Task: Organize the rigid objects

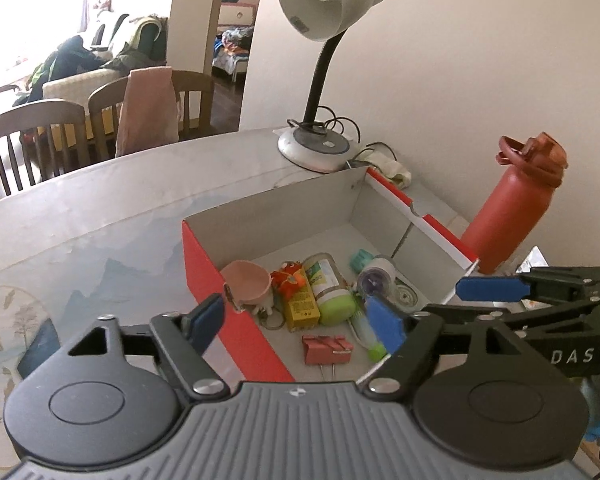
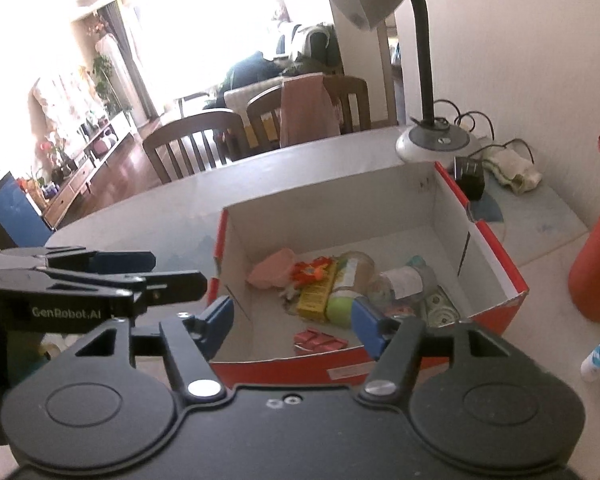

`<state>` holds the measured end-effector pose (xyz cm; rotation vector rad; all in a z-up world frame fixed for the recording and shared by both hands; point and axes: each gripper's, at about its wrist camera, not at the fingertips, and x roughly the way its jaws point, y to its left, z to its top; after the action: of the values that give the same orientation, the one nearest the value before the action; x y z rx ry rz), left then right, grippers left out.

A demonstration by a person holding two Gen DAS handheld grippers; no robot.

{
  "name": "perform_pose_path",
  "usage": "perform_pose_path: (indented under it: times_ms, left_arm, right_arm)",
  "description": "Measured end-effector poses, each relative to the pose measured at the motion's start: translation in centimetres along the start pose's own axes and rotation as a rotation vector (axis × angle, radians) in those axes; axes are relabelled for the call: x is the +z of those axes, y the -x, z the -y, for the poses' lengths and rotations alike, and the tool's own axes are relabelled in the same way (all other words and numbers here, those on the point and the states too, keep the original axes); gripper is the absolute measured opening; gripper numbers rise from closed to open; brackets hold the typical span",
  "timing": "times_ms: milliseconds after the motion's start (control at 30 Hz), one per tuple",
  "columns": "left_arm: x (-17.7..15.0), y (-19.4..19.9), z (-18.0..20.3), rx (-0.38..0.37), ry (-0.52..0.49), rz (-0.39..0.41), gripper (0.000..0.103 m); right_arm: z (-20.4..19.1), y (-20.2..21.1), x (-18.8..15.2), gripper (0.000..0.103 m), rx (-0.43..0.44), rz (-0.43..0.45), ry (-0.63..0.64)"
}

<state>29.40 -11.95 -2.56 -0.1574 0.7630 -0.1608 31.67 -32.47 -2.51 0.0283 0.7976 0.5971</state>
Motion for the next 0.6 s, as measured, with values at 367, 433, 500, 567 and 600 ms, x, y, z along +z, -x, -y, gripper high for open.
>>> perform_pose_path:
  times_ms: [367, 433, 500, 567, 600]
  left_arm:
    - [-1.7, 2.9, -1.2, -0.022, -0.012, 0.018, 0.087]
    - [-2.0, 3.3, -1.3, -0.021, -0.015, 0.021, 0.093]
    - [-2.3, 3.8, -1.5, -0.021, -0.012, 0.026, 0.101]
    - [-2.5, 4.2, -1.7, -0.018, -0.007, 0.033, 0.102]
    - [-2.6, 4.4, -1.8, -0.017, -0.004, 0.033, 0.102]
  right_arm:
    - [-1.7, 2.4, -1.8, 0.088, -0.027, 0.094, -0.036]
    - [-2.0, 2.7, -2.1, 0.090, -0.036, 0.103, -0.044]
    - [-2.2, 2.9, -2.5, 0.094, -0.043, 0.117, -0.052]
    - [-2.4, 3.3, -2.8, 0.097, -0.048, 0.135, -0.059]
    - [-2.5, 3.6, -3.0, 0.098, -0.054, 0.146, -0.061]
